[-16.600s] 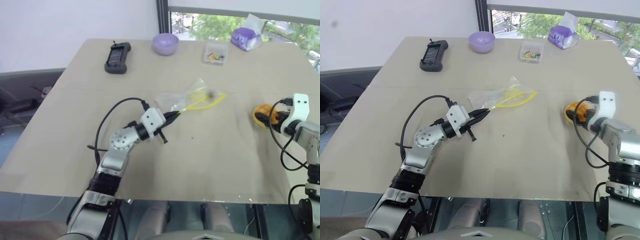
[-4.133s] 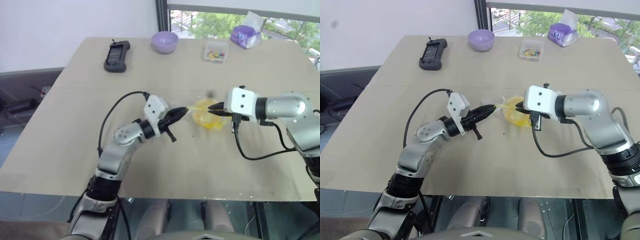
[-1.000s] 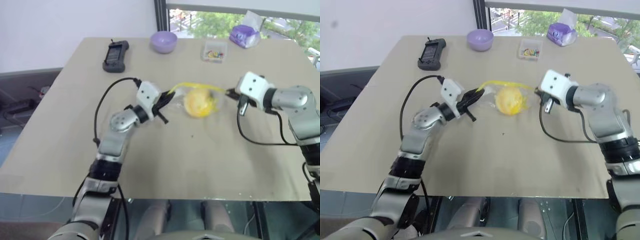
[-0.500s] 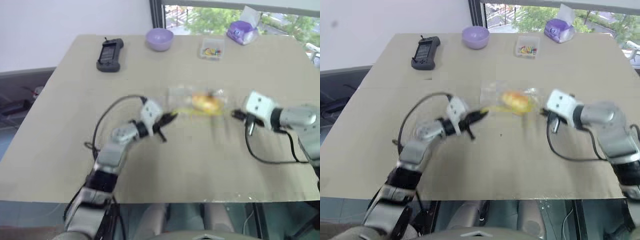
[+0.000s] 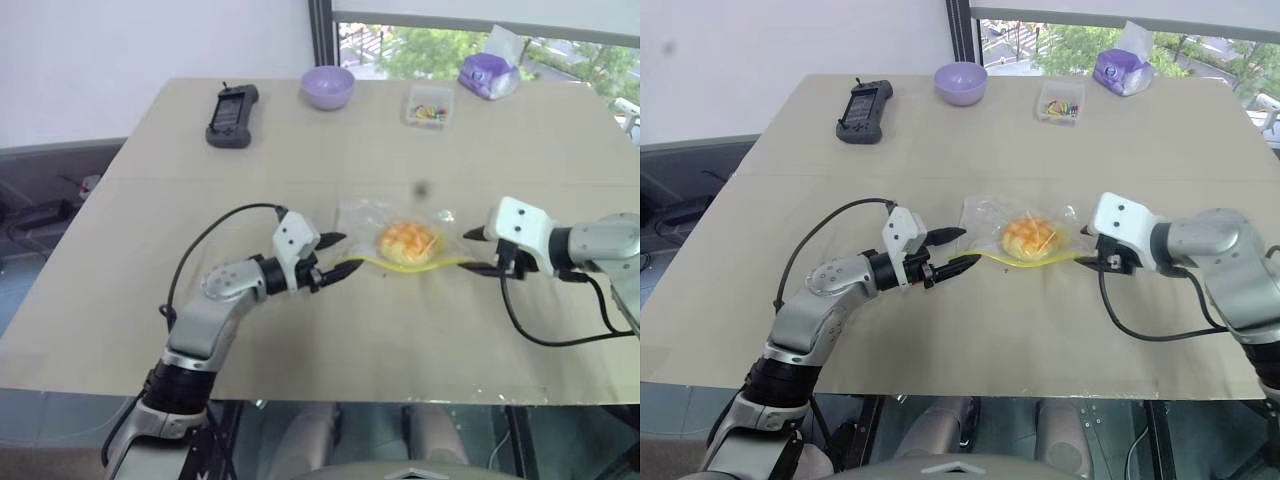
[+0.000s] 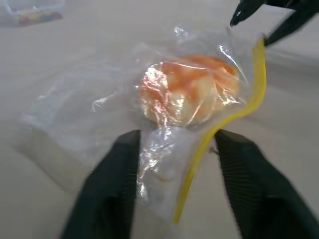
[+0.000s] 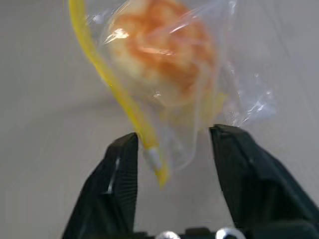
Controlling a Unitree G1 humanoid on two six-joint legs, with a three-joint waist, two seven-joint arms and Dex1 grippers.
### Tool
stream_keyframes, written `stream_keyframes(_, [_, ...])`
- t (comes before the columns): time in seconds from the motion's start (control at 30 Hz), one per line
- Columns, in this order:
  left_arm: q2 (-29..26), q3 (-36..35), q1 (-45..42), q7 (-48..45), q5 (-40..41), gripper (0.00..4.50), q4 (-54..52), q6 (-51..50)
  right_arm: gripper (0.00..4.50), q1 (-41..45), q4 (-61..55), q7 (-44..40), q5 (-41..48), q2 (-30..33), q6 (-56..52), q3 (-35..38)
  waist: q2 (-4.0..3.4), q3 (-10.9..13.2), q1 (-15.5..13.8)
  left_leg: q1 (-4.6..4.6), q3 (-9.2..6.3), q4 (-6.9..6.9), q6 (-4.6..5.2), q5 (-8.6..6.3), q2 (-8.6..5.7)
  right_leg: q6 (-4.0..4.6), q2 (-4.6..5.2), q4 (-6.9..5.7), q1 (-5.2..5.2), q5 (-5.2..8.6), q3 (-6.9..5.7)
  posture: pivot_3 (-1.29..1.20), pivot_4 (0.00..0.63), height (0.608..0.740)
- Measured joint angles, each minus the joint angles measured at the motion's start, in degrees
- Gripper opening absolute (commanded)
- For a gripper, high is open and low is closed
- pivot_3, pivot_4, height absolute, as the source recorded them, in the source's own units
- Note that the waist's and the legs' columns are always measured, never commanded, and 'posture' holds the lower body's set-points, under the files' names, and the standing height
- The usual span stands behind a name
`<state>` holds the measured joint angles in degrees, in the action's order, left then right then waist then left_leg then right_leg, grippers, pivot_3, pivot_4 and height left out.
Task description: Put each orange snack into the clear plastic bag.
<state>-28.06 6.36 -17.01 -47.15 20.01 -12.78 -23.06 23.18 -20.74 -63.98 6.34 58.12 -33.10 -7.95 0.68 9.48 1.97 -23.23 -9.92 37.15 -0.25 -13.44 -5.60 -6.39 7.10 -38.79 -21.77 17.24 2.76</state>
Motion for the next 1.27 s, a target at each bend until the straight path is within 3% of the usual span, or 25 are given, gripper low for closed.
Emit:
stream_keyframes(0.17, [-3.98, -4.29, 3.01, -1.47, 5.39, 3.06, -4.43, -5.49, 2.26, -4.30, -1.13, -2.36, 4.79, 2.56, -1.95, 4.55, 0.00, 0.01, -0.02, -0.02, -0.01, 0.02, 0.23, -0.13, 0.02, 0.00, -0.01, -0.07, -0.04, 0.00, -0.04, 0.00, 0.150, 0.740])
stream_keyframes(0.43, [-14.17, -22.35, 9.03, -1.91, 19.85, 3.06, -11.43, -17.23, 2.26, -10.19, 5.07, -1.70, 18.51, -1.64, -4.35, 26.21, 0.01, 0.02, -0.24, 0.11, 0.01, -0.02, 0.25, -0.15, 0.06, 0.01, -0.02, -0.04, 0.09, 0.00, -0.03, 0.00, 0.150, 0.740])
stream_keyframes(0.7, [-17.88, -24.71, 24.00, -4.77, 22.72, 3.06, -18.71, -19.11, 2.26, -15.31, 7.79, -1.69, 20.11, -2.09, -2.93, 28.36, -0.05, 0.06, -0.23, 0.30, 0.20, -0.20, 0.26, -0.16, 0.19, 0.03, -0.07, -0.04, 0.12, 0.00, 0.15, 0.00, 0.150, 0.740])
stream_keyframes(1.0, [-24.30, -37.62, 26.74, -8.43, 23.35, 3.06, -14.71, -17.96, 2.26, -18.15, 6.39, -4.81, 25.56, -1.56, -1.38, 31.87, -0.06, 0.06, -1.29, 0.29, 0.22, -0.44, 0.26, -0.17, 0.23, 0.04, -0.10, 0.27, 0.13, 0.00, 0.11, 0.00, 0.150, 0.740])
stream_keyframes(1.27, [-26.77, -46.71, 32.23, -13.98, 19.41, 3.06, -8.34, -14.21, 2.26, -22.27, 17.26, -12.13, 25.74, 1.54, 5.42, 40.56, -0.09, 0.08, -1.18, 0.35, 0.28, -0.70, 0.26, -0.17, 0.31, 0.08, -0.10, 0.48, 0.14, -0.03, 0.11, 0.00, 0.150, 0.740])
